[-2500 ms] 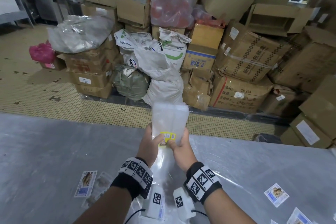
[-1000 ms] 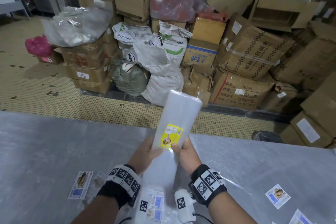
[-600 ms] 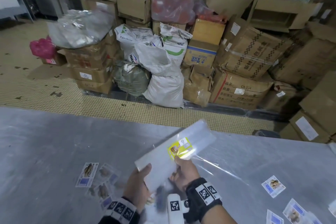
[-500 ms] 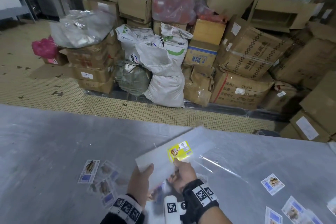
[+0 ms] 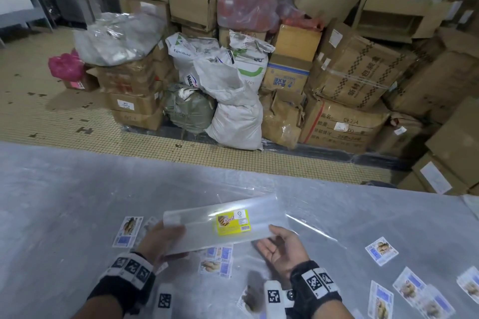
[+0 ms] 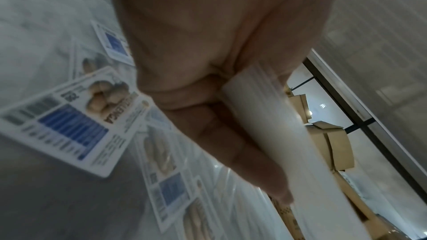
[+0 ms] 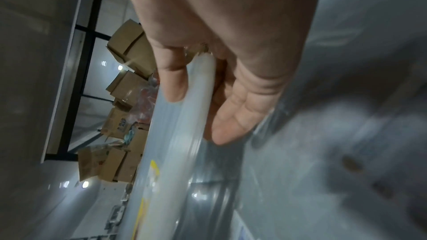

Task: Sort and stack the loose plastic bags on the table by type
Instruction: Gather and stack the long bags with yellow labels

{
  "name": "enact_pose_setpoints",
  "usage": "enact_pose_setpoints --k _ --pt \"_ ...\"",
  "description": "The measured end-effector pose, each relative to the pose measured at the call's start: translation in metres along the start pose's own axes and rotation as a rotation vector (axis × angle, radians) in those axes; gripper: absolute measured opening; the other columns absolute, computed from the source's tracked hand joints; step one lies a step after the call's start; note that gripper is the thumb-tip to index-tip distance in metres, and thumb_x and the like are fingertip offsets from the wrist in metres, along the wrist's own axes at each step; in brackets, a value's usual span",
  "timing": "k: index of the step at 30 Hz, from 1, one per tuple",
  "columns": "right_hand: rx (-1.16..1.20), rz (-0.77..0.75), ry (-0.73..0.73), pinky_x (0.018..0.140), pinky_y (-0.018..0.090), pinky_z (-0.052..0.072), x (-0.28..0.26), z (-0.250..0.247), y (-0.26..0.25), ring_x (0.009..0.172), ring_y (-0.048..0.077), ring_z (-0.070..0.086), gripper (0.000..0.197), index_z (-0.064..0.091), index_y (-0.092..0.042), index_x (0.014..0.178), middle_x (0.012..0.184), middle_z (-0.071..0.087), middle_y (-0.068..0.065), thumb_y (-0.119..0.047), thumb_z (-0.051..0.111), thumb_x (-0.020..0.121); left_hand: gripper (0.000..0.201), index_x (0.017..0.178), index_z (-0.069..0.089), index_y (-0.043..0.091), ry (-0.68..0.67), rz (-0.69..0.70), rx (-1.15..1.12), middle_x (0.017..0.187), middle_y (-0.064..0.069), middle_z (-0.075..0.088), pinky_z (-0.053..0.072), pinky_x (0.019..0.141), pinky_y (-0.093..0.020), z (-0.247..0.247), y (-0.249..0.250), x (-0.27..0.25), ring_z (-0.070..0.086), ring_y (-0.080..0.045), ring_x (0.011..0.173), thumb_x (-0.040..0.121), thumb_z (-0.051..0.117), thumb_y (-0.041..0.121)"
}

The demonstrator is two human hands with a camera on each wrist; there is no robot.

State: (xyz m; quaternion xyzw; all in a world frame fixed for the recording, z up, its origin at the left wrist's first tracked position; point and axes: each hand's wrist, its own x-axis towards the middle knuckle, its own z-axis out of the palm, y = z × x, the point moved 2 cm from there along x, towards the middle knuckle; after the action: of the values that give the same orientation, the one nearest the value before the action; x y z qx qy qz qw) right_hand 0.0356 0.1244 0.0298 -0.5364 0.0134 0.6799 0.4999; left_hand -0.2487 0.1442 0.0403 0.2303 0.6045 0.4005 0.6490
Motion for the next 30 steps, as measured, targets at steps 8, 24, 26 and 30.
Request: enact_pose_setpoints --k 8,24,26,30 --pt "-0.321 0.011 -0.006 0.048 0.029 0.057 -0.004 -0.030 -0.015 0.064 0.030 0.070 0.022 0.062 -0.009 0.107 0.096 0.072 0.018 -0.009 0.057 0.086 0.019 0.104 0.063 0.000 -0.073 0.019 0.118 0.096 -0.020 0.061 0.054 0.039 -0.037 0.002 0.017 -0.005 0.061 -0.033 0.079 0.086 0.063 -0.004" --pt "-0.937 -0.304 -0.049 0.036 0.022 0.032 0.008 -0.025 -0.060 0.034 0.012 0.039 0.021 0.047 -0.005 0.076 0.049 0.048 0.001 0.002 0.059 0.092 0.019 0.109 0.056 0.001 0.029 0.215 0.804 0.094 -0.013 0.065 0.053 0.069 -0.037 0.014 0.038 0.021 0.061 -0.027 0.084 0.090 0.059 0.006" --pt "-0.910 -0.305 -0.040 0.042 0.027 0.040 0.010 -0.022 -0.061 0.040 0.013 0.048 0.026 0.049 -0.010 0.071 0.057 0.054 0.002 0.004 0.058 0.092 0.011 0.100 0.058 0.004 0.046 0.261 0.878 0.093 -0.013 0.064 0.047 0.066 -0.029 0.017 0.041 0.025 0.058 -0.027 0.083 0.089 0.059 0.005" --pt "-0.803 -0.322 -0.053 0.065 0.039 0.058 0.023 -0.017 -0.062 0.065 0.022 0.069 0.019 0.064 -0.007 0.101 0.099 0.070 0.015 0.007 0.055 0.092 0.006 0.088 0.064 0.010 0.099 0.327 0.779 0.084 -0.010 0.067 0.046 0.070 -0.033 0.023 0.043 0.036 0.061 -0.028 0.080 0.086 0.062 0.005"
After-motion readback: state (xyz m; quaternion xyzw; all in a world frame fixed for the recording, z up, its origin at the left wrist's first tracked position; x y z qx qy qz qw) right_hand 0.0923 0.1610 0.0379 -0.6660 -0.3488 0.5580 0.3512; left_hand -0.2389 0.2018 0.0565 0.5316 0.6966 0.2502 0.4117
